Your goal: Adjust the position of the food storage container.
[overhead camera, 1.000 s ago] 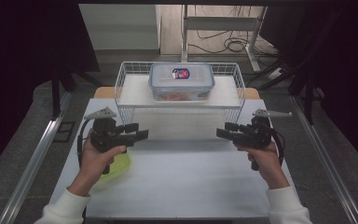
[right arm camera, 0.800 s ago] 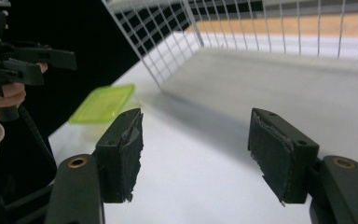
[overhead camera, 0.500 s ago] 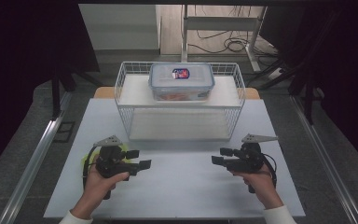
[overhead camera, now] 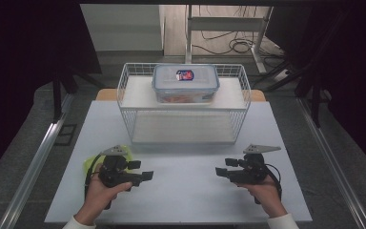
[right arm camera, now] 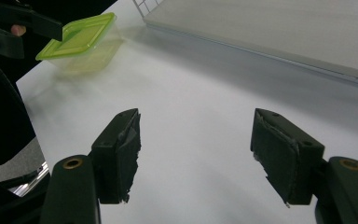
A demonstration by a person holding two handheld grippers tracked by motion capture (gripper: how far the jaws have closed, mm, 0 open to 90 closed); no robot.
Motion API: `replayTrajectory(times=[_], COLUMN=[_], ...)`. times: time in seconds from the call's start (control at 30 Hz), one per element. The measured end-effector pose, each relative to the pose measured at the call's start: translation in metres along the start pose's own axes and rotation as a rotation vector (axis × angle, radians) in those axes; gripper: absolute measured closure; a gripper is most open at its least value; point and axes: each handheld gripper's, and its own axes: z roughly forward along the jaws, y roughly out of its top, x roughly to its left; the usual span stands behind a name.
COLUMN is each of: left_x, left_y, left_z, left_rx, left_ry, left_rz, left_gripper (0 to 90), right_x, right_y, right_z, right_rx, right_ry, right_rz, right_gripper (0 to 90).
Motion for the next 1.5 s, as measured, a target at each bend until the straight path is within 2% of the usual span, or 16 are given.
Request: replayTrajectory(times=[0.23,0.27,0.37,0.43,0.5,0.57,0.7,0.73,0.8,0.93,1.0,1.03,1.07,1.2,1.3,1.5], left_x=[0.003,0.005,0.006,0.008,0.012,0.017,0.027,0.027,0.037,0.047,0.057,0.057,0.065,0.081,0.093,0.112], left_y=[-0.004,-0.004,-0.004,-0.004,-0.004,-0.005,-0.006,-0.006,-0.009,-0.013,-0.016,-0.016,-0.019,-0.028,-0.039,-0.056], left_z=[-0.004,-0.007,-0.018,-0.026,-0.035,-0.043,-0.057,-0.057,-0.063,-0.065,-0.069,-0.069,-0.074,-0.088,-0.097,-0.105], left_rx=[0.025,0.039,0.033,0.030,0.031,0.029,0.022,0.022,0.018,0.022,0.023,0.023,0.018,0.012,0.013,0.039], left_ry=[0.020,0.033,0.068,0.124,0.169,0.196,0.204,0.204,0.219,0.240,0.263,0.263,0.276,0.330,0.350,0.424], left_rz=[0.001,0.002,0.007,0.024,0.011,0.003,-0.018,-0.018,-0.033,-0.052,-0.078,-0.078,-0.100,-0.139,-0.179,-0.232], left_gripper=[26.3,25.9,26.0,28.7,36.6,49.3,77.1,81.7,87.3,89.7,89.7,89.9,90.0,90.0,90.0,90.0], right_x=[-0.003,-0.004,-0.004,-0.003,-0.004,-0.004,-0.004,-0.004,-0.003,-0.004,-0.004,-0.004,-0.004,-0.006,-0.007,-0.007], right_y=[0.000,-0.001,-0.001,-0.002,-0.003,-0.004,-0.007,-0.007,-0.007,-0.007,-0.007,-0.007,-0.006,-0.005,-0.005,-0.004], right_z=[0.004,0.005,0.004,0.002,0.001,0.001,0.001,0.000,0.000,0.000,0.001,0.001,0.001,0.002,0.003,0.004], right_rx=[0.011,0.017,0.016,0.007,0.001,0.007,0.010,0.008,0.003,0.006,0.010,0.010,0.011,0.007,0.010,0.008], right_ry=[-0.002,-0.001,-0.003,-0.003,-0.005,-0.009,-0.023,-0.023,-0.025,-0.027,-0.030,-0.030,-0.031,-0.032,-0.037,-0.034], right_rz=[0.006,0.004,0.005,0.011,0.011,0.016,0.021,0.021,0.022,0.023,0.022,0.022,0.023,0.025,0.027,0.029], right_gripper=[33.5,33.5,33.5,33.5,33.5,33.5,33.5,33.5,33.5,33.5,33.5,33.5,33.5,33.5,33.5,33.5])
